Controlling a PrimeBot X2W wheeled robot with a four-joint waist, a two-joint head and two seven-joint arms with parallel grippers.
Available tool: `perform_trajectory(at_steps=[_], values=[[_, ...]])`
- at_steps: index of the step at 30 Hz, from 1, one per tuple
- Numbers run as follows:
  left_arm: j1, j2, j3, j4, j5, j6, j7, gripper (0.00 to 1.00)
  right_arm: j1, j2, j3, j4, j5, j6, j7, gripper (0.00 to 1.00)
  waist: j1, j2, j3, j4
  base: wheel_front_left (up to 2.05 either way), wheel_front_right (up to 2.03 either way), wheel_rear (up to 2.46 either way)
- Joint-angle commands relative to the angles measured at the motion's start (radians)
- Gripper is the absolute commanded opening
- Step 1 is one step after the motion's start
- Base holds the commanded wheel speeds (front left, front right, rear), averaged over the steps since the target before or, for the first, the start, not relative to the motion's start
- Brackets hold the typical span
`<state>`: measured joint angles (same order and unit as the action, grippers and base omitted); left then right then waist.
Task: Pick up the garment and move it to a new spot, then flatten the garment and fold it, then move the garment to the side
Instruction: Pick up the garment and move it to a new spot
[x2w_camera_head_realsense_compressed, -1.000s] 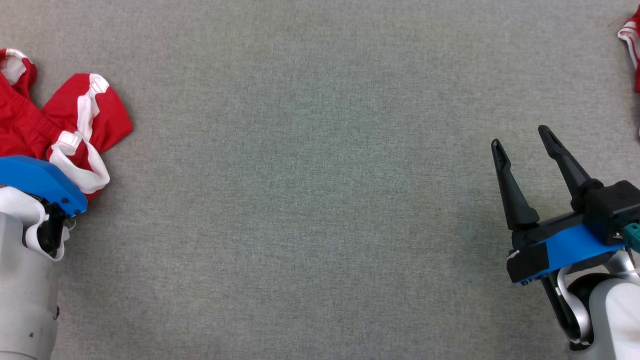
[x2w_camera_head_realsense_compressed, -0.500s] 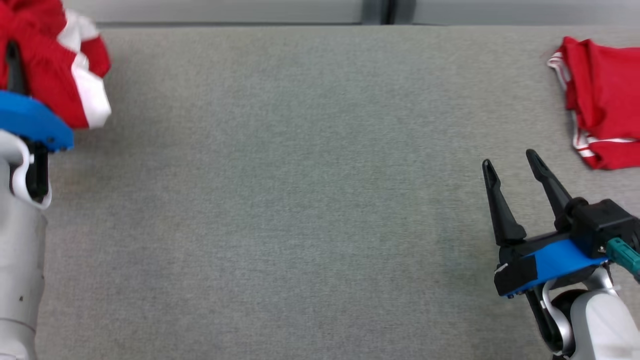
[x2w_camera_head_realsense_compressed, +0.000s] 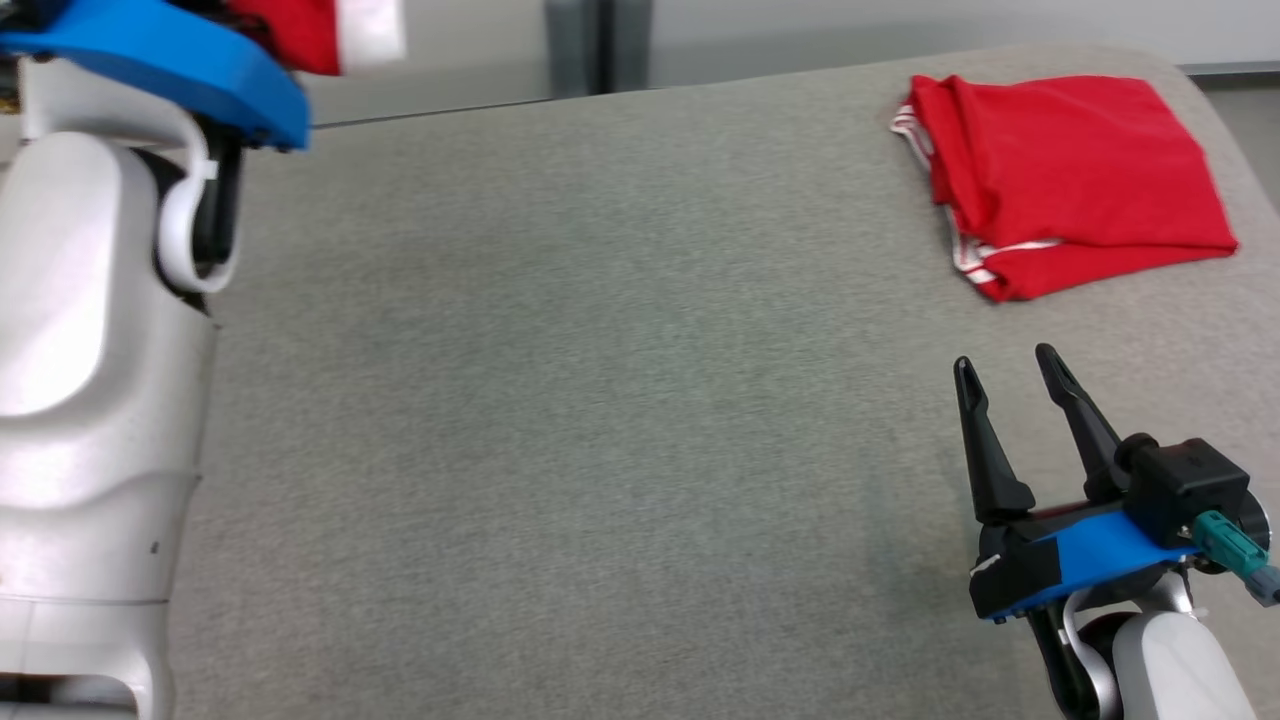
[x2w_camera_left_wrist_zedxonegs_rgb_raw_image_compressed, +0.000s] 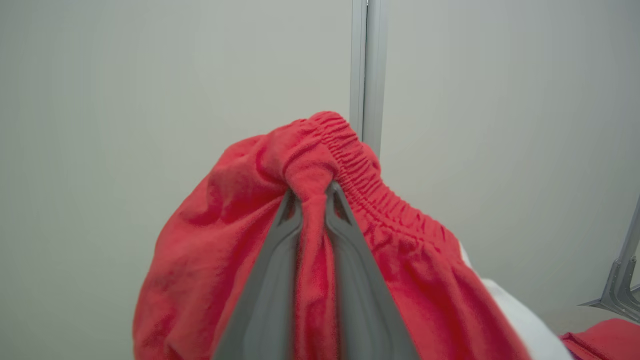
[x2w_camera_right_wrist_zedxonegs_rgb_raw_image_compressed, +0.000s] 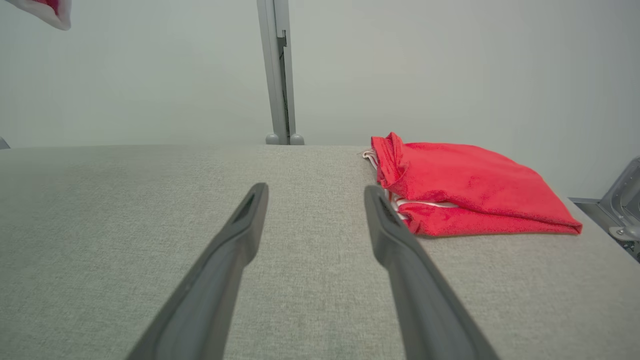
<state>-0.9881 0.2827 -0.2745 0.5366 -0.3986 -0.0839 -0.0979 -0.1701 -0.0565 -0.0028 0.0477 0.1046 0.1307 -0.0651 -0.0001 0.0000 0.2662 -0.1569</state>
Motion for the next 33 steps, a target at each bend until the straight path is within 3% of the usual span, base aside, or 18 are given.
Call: perform_trajectory(at_steps=[1,12,28,29,30,33], values=[[0.005,-0.001,-0.008,-0.018,0.007,0.006,0.008,0.00,0.009,0.004,0.002,0.005,0.005,0.000,-0.009,1.00,0.0001,0.0000,-0.017,-0.028,0.00,0.00,0.00],[0.135,-0.076,-0.111,-0.163,0.005,0.015,0.088,0.00,-0.002,0.006,0.007,0.058,0.045,0.000,-0.055,1.00,0.0001,0.0000,-0.007,-0.116,0.00,0.00,0.00],[0.449,-0.155,-0.209,-0.028,-0.036,0.022,0.033,0.00,-0.017,0.006,0.024,0.103,0.054,0.000,-0.075,1.00,0.0001,0.0000,-0.009,-0.122,0.00,0.00,0.00],[0.455,-0.157,-0.217,-0.017,-0.031,0.023,0.027,0.19,-0.017,0.006,0.023,0.104,0.052,0.000,-0.074,1.00,0.0001,0.0000,-0.010,-0.120,0.00,0.00,0.00],[0.459,-0.158,-0.222,-0.007,-0.026,0.024,0.017,1.00,-0.016,0.006,0.023,0.106,0.050,0.000,-0.074,1.00,0.0001,0.0000,-0.012,-0.118,0.00,0.00,0.00],[0.466,-0.166,-0.230,0.013,-0.024,0.025,-0.023,1.00,-0.014,0.006,0.022,0.112,0.045,0.000,-0.070,1.00,0.0001,0.0000,-0.023,-0.110,0.00,0.00,0.00]])
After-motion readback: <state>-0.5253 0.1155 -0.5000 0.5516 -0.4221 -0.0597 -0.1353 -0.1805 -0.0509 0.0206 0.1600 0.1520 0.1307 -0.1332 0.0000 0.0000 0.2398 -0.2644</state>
